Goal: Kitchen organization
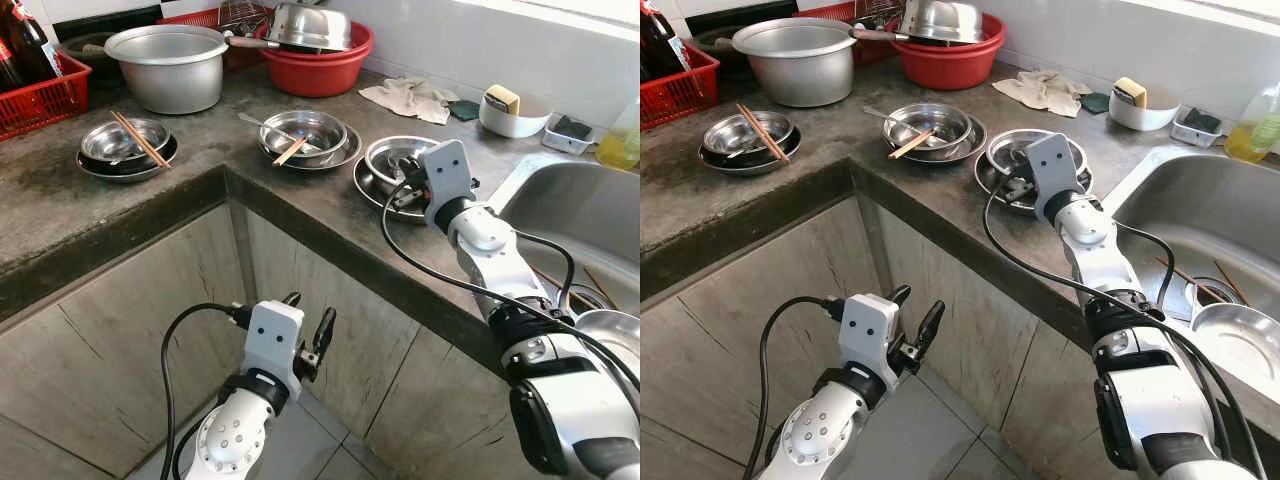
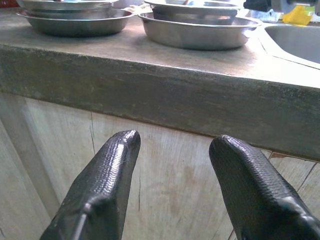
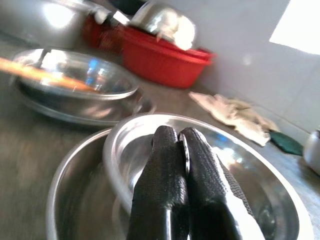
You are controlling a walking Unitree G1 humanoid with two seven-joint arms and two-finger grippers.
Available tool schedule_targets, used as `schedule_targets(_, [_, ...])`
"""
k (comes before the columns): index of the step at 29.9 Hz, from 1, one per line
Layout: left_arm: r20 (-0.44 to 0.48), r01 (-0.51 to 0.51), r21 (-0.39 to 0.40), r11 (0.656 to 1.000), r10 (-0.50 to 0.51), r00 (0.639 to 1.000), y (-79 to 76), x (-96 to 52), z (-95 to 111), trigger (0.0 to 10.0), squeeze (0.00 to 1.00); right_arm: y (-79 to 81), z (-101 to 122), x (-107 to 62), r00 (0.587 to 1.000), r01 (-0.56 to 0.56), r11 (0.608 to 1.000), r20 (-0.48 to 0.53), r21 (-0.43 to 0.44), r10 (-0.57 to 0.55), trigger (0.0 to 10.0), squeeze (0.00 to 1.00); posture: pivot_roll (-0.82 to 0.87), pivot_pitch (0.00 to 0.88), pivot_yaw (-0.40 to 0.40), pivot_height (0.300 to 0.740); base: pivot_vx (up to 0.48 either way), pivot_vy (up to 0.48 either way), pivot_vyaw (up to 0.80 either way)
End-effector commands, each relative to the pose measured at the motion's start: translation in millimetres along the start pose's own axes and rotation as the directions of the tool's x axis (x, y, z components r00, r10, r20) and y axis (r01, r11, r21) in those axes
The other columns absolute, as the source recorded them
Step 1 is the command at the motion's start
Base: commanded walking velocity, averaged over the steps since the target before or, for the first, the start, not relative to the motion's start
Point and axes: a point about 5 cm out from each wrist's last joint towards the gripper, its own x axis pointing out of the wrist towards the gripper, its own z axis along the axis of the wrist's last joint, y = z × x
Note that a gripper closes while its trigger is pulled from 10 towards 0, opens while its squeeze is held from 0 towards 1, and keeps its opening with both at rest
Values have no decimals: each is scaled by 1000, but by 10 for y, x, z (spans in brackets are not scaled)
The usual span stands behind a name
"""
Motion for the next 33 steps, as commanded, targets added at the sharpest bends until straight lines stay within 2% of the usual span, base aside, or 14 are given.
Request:
schedule_targets(1, [-2,-4,0,1000,4,1000,-10,14,-4,10000,0,-71,141,-15,994,63,998,87,25,-65,0,0,41,78,-71,740,0,0,0])
schedule_targets(3, [3,-6,3,1000,6,1000,7,39,-1,10000,0,-91,357,-101,963,153,983,207,105,-172,0,0,37,63,-64,740,0,0,0])
schedule_targets(5, [5,-6,4,1000,6,1000,16,50,-3,10000,0,-64,423,-159,951,170,978,239,123,-196,0,0,33,54,-58,740,0,0,0])
schedule_targets(7, [6,-6,5,1000,6,1000,19,53,-5,10000,0,-47,447,-191,946,178,975,249,133,-207,0,0,33,54,-58,740,0,0,0])
schedule_targets(8, [11,-1,7,1000,1,1000,18,68,-3,10000,0,18,490,-301,935,196,970,270,146,-229,0,0,25,36,-52,740,0,0,0])
schedule_targets(12, [16,7,8,1000,-7,1000,18,93,-4,10000,0,97,517,-500,920,233,960,284,158,-270,0,0,19,18,-44,740,0,0,0])
schedule_targets(13, [22,13,7,1000,-13,1000,19,105,-1,10000,0,110,483,-636,915,265,954,277,141,-295,0,0,14,5,-37,740,0,0,0])
schedule_targets(14, [24,15,6,1000,-15,1000,21,110,-2,10000,0,111,463,-704,913,281,950,267,136,-308,0,0,10,0,-33,740,0,0,0])
schedule_targets(15, [25,17,6,1000,-17,1000,23,114,-4,10000,0,111,447,-757,912,294,947,258,132,-319,784,0,9,0,-31,740,0,0,0])
schedule_targets(16, [28,19,2,1000,-19,999,26,119,-3,10000,0,108,432,-809,911,304,944,250,130,-328,4627,0,4,0,-26,740,0,0,0])
schedule_targets(17, [33,22,2,1000,-22,999,30,125,1,10000,0,98,419,-907,908,325,938,237,122,-345,10000,0,2,0,-24,740,0,0,0])
schedule_targets(21, [44,39,-8,999,-39,998,30,158,6,10000,0,111,403,-1033,898,365,923,216,121,-384,10000,0,-10,0,-13,740,0,0,0])
schedule_targets(25, [60,53,30,998,-55,997,30,214,34,10000,0,173,398,-1081,903,366,923,192,119,-383,10000,0,-20,0,-3,740,0,0,0])
schedule_targets(33, [67,67,50,996,-71,995,33,265,27,10000,0,203,372,-1160,909,386,914,117,126,-401,10000,0,-21,0,1,740,166,-280,-695])
